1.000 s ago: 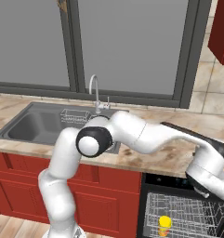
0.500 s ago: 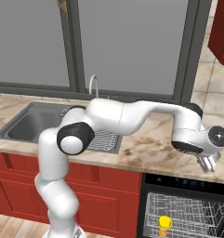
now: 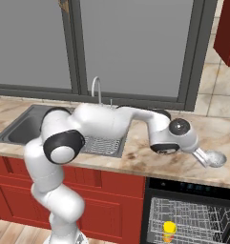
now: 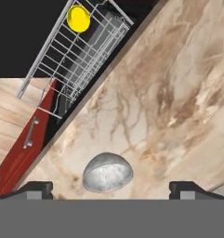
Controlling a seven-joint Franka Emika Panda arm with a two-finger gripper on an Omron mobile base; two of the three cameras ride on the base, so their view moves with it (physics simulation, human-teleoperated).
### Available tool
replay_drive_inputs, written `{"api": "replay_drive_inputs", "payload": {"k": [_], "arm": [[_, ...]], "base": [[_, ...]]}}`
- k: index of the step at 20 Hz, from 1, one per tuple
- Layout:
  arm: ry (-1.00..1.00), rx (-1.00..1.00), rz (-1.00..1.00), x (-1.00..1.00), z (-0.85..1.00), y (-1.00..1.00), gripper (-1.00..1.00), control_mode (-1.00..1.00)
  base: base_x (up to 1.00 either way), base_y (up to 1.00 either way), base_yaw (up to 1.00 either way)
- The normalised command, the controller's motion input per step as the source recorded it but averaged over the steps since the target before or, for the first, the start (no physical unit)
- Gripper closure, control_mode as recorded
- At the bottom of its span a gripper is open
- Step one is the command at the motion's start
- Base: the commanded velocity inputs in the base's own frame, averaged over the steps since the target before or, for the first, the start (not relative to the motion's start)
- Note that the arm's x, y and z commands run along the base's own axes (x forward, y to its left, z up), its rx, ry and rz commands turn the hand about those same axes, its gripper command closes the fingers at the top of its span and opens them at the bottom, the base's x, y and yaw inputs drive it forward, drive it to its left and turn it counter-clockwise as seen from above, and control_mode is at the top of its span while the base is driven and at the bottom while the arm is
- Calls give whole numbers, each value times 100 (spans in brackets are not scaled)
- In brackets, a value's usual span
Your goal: Pick up the cup and bowl from the counter, place them in the dishwasher, and close the dishwasher door.
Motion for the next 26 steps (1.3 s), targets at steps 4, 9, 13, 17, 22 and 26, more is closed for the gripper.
{"api": "replay_drive_inputs", "payload": {"k": [4, 9, 13, 17, 22, 26], "arm": [[0, -20, 0, -4, 0, 0, -100, -100], [0, 4, 0, -22, 9, -2, -100, -100], [0, 23, -1, -22, 44, -9, -100, -100], [0, 17, -1, -7, 31, -15, -100, -100], [0, 4, -1, 0, 3, -14, -100, -100], [0, 0, 0, 0, -24, 0, -100, -100]], "base": [[0, 0, 0], [0, 0, 0], [0, 0, 0], [0, 0, 0], [0, 0, 0], [0, 0, 0]]}}
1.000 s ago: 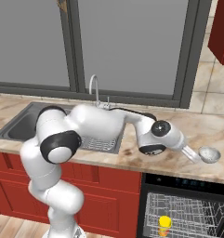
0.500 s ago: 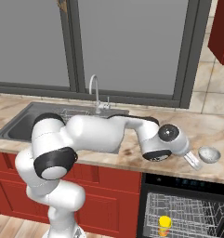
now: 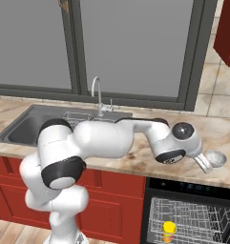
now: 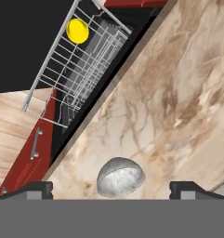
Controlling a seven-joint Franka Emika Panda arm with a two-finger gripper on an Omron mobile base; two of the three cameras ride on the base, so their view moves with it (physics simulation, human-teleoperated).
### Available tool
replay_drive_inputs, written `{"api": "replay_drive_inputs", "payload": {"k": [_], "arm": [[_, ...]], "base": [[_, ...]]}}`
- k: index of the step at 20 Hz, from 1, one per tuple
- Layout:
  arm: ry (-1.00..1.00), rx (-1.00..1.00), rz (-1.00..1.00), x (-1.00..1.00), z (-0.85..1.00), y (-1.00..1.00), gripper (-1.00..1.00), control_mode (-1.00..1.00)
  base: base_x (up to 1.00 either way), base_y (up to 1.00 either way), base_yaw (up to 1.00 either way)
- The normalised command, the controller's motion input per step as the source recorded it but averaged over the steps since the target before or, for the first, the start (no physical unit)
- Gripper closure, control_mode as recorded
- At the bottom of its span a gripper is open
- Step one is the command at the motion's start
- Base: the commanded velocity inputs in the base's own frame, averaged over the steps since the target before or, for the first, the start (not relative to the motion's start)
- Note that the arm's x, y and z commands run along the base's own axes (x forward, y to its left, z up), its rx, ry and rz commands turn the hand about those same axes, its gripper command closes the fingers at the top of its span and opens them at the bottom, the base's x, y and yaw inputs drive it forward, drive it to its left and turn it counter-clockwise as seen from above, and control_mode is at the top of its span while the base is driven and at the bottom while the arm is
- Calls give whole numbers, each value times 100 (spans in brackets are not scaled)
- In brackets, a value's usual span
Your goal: Pick up the cup and bowl from the counter, place them in the dishwasher, and close the dishwasher door.
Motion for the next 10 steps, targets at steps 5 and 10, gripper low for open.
{"api": "replay_drive_inputs", "payload": {"k": [5, 10], "arm": [[0, 0, -1, 0, -20, -9, -100, -100], [0, 0, -5, 0, -14, -33, -100, -100]], "base": [[0, 0, 0], [0, 0, 0]]}}
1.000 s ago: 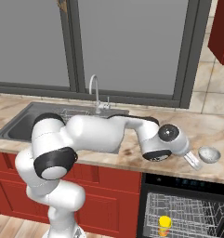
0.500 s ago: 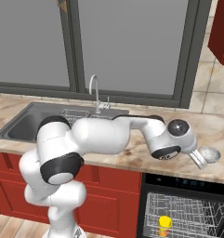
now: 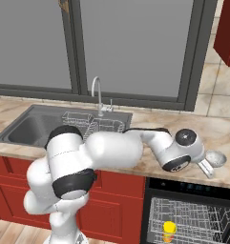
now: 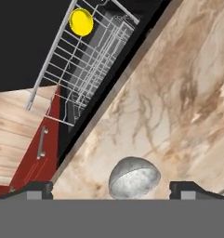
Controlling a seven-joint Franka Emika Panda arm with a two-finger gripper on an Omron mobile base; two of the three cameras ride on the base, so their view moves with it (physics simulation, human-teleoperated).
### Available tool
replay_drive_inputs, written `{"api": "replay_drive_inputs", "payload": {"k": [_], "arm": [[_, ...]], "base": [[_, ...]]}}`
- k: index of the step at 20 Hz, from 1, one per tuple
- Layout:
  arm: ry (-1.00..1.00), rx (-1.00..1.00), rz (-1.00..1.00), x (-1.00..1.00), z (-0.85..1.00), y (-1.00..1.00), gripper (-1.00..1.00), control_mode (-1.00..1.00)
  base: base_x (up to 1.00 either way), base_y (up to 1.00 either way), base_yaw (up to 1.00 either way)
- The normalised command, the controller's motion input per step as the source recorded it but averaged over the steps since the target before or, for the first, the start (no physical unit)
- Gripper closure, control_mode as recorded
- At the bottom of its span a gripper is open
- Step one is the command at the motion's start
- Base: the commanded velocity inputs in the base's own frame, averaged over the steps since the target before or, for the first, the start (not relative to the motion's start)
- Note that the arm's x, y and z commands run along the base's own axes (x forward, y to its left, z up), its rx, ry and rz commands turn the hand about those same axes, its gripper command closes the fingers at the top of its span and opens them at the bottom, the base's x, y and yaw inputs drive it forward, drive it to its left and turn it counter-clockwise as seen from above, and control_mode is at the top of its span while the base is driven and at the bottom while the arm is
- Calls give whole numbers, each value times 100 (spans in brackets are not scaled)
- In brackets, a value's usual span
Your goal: Pick up the cup and bowl from the counter, place them in the dishwasher, and close the dishwasher door.
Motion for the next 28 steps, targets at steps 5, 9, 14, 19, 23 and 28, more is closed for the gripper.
{"api": "replay_drive_inputs", "payload": {"k": [5, 9, 14, 19, 23, 28], "arm": [[0, 4, -4, 6, -21, -41, -100, -100], [0, 14, -3, 24, -20, -45, -100, -100], [0, 13, -4, 33, -3, -47, -100, -100], [0, 10, -5, 32, -3, -46, -100, -100], [0, 9, -4, 33, -14, -41, -100, -100], [0, 5, -1, 45, -27, -23, -100, -100]], "base": [[0, 0, 0], [0, 0, 0], [0, 0, 0], [0, 0, 0], [0, 0, 0], [0, 0, 0]]}}
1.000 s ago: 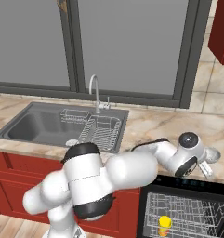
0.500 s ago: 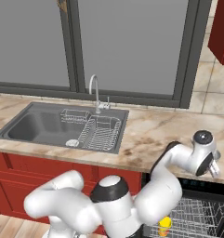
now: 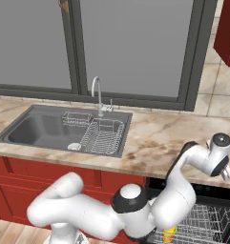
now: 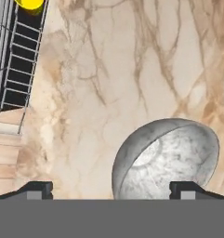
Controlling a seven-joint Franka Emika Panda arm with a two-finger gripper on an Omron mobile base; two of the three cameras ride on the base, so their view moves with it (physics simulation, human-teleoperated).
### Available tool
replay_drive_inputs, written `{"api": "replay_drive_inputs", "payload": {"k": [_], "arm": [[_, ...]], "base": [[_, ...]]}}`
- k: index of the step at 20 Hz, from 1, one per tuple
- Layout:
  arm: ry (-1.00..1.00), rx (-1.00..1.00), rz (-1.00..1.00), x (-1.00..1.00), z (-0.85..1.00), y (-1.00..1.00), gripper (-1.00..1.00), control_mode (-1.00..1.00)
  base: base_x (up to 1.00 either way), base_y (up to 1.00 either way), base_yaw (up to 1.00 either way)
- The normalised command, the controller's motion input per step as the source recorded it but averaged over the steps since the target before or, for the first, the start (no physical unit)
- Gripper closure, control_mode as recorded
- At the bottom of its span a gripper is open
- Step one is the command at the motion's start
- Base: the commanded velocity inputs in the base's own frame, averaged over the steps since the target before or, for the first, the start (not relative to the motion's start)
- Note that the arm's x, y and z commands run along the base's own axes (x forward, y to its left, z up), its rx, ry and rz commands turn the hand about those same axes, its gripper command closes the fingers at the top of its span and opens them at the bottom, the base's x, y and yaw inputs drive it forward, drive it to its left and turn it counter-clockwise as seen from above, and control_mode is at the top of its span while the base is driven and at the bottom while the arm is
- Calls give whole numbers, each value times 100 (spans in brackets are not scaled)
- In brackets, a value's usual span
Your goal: Pick up the cup and bowl from the counter, place them in the dishwasher, and close the dishwasher door.
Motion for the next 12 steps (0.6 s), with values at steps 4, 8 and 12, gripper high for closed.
{"api": "replay_drive_inputs", "payload": {"k": [4, 8, 12], "arm": [[1, 1, 0, 54, -28, -9, -100, -100], [1, 0, 0, 43, -36, -3, 100, -100], [0, 1, 0, 17, -42, -9, 100, -100]], "base": [[0, 0, 0], [0, 0, 0], [0, 0, 0]]}}
